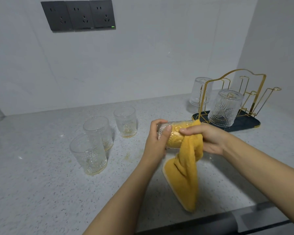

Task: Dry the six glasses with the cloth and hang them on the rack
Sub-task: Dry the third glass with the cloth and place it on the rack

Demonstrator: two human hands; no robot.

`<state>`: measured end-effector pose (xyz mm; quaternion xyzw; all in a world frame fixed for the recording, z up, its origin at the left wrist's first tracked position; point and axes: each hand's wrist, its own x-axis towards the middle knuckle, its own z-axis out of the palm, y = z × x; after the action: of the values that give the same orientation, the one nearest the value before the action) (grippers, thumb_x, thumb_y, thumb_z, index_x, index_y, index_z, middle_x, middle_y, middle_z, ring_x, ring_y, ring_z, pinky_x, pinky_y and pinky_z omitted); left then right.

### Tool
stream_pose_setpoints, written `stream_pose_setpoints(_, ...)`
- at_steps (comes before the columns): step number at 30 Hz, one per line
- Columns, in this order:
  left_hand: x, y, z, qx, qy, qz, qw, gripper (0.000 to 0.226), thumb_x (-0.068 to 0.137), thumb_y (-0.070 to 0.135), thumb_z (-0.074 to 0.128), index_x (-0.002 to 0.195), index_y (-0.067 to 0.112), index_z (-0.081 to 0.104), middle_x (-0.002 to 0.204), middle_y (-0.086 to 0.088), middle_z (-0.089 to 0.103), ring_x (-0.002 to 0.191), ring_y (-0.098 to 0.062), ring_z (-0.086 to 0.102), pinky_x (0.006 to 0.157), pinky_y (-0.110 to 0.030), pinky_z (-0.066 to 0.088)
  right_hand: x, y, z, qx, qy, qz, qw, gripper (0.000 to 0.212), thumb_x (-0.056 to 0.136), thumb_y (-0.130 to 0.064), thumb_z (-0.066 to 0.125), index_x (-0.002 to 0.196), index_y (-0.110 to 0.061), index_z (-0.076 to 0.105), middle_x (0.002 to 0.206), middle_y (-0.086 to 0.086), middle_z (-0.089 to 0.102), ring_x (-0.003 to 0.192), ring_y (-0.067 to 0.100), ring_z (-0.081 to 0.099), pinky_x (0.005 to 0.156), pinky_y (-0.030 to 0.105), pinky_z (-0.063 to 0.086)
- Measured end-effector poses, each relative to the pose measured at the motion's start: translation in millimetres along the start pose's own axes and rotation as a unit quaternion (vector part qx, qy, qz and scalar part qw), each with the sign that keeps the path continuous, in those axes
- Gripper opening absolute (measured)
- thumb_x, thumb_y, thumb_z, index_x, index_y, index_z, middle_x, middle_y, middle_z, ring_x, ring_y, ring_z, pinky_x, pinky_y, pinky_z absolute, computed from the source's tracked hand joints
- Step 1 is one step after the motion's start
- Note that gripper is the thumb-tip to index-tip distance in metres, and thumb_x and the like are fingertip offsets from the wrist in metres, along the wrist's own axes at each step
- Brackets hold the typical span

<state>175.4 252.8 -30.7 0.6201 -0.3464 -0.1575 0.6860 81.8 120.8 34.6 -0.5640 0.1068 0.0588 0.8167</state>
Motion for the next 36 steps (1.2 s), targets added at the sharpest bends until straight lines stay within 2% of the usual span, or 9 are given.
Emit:
stream_pose_setpoints(4, 5.9, 6.2, -4.0, -0.045, 0.023, -0.048, 0.998, 0.044, 0.082, 0.063, 0.049, 0.100, 0.023, 0.055, 0.068, 0.007, 0.062, 0.052, -0.015, 0.057, 0.040, -0.026, 0.039, -2.7, 9.2, 16.6, -0.255, -0.070, -0.098, 0.960, 0.035, 0.078, -0.005, 0.063, 0.112, -0.001, 0.059, 0.104, 0.022, 0.067, 0.097, 0.032, 0.064, 0.091, 0.037, 0.052)
stream_pose_setpoints(9, 2.6, 11.9, -11.4, -0.070, -0.046, -0.207, 0.975, 0.058, 0.095, 0.060, 0.044, 0.063, 0.013, 0.057, 0.043, 0.000, 0.050, 0.030, -0.012, 0.042, 0.035, -0.018, 0.028, 0.2, 26.1, 14.0, -0.750, -0.024, -0.162, 0.641, 0.039, 0.081, -0.029, 0.065, 0.117, -0.017, 0.058, 0.118, 0.002, 0.061, 0.106, 0.018, 0.055, 0.095, 0.030, 0.042)
stream_pose_setpoints(13, 0.9, 11.4, -9.2, -0.013, -0.086, -0.209, 0.974, 0.079, 0.087, 0.077, 0.030, 0.085, 0.007, 0.067, 0.054, -0.002, 0.059, 0.039, -0.012, 0.052, 0.039, -0.021, 0.037, -5.3, 24.6, 6.6, -0.622, 0.015, -0.126, 0.773, 0.033, 0.080, -0.015, 0.070, 0.111, -0.014, 0.061, 0.105, -0.006, 0.062, 0.097, 0.011, 0.058, 0.087, 0.018, 0.043)
stream_pose_setpoints(17, 1.1, 2.7, -6.2, 0.007, -0.033, -0.064, 0.997, 0.056, 0.081, 0.075, 0.044, 0.113, 0.031, 0.059, 0.095, -0.004, 0.066, 0.065, -0.014, 0.066, 0.047, -0.030, 0.048, -8.2, 11.0, 3.0, -0.136, 0.030, -0.055, 0.989, 0.036, 0.068, 0.004, 0.069, 0.102, -0.007, 0.065, 0.095, 0.012, 0.070, 0.084, 0.022, 0.068, 0.076, 0.028, 0.056)
stream_pose_setpoints(20, -1.5, -7.0, 0.4, -0.030, -0.003, -0.010, 0.999, 0.045, 0.075, 0.064, 0.065, 0.109, 0.035, 0.057, 0.106, -0.012, 0.066, 0.084, -0.034, 0.067, 0.059, -0.041, 0.055, -8.4, 8.0, 6.9, -0.004, 0.038, -0.020, 0.999, 0.034, 0.068, 0.004, 0.061, 0.102, 0.001, 0.062, 0.092, 0.019, 0.069, 0.078, 0.027, 0.069, 0.074, 0.034, 0.058)
stream_pose_setpoints(23, -1.5, -3.4, 4.0, -0.046, 0.014, -0.026, 0.998, 0.049, 0.075, 0.063, 0.062, 0.102, 0.022, 0.056, 0.084, -0.007, 0.066, 0.061, -0.021, 0.065, 0.048, -0.031, 0.050, -11.6, 10.2, 12.2, -0.166, 0.006, -0.052, 0.985, 0.029, 0.076, -0.002, 0.064, 0.105, -0.003, 0.063, 0.099, 0.019, 0.069, 0.088, 0.025, 0.068, 0.083, 0.032, 0.055)
stream_pose_setpoints(27, 1.9, 6.8, -3.0, -0.071, -0.066, -0.154, 0.983, 0.051, 0.087, 0.060, 0.053, 0.080, 0.011, 0.061, 0.054, -0.001, 0.058, 0.038, -0.014, 0.051, 0.036, -0.020, 0.036, -13.7, 23.6, 10.4, -0.686, -0.023, -0.157, 0.710, 0.029, 0.085, -0.026, 0.065, 0.113, -0.018, 0.063, 0.113, -0.001, 0.066, 0.100, 0.010, 0.059, 0.094, 0.030, 0.044)
stream_pose_setpoints(29, 0.6, 10.1, -5.0, -0.050, -0.109, -0.205, 0.971, 0.055, 0.092, 0.061, 0.047, 0.079, 0.011, 0.065, 0.053, -0.002, 0.059, 0.040, -0.015, 0.051, 0.037, -0.020, 0.036, -13.7, 27.4, 8.0, -0.738, -0.018, -0.167, 0.654, 0.032, 0.085, -0.030, 0.063, 0.114, -0.017, 0.061, 0.117, 0.000, 0.062, 0.105, 0.015, 0.056, 0.093, 0.030, 0.042)
stream_pose_setpoints(36, 2.0, 5.1, -8.5, -0.055, -0.097, -0.090, 0.990, 0.061, 0.086, 0.062, 0.055, 0.130, 0.020, 0.050, 0.100, -0.010, 0.065, 0.067, -0.023, 0.064, 0.046, -0.030, 0.051, -20.8, 0.8, -7.3, -0.166, 0.059, -0.064, 0.982, 0.036, 0.068, -0.003, 0.072, 0.103, -0.002, 0.064, 0.101, 0.019, 0.068, 0.091, 0.028, 0.066, 0.085, 0.036, 0.054)
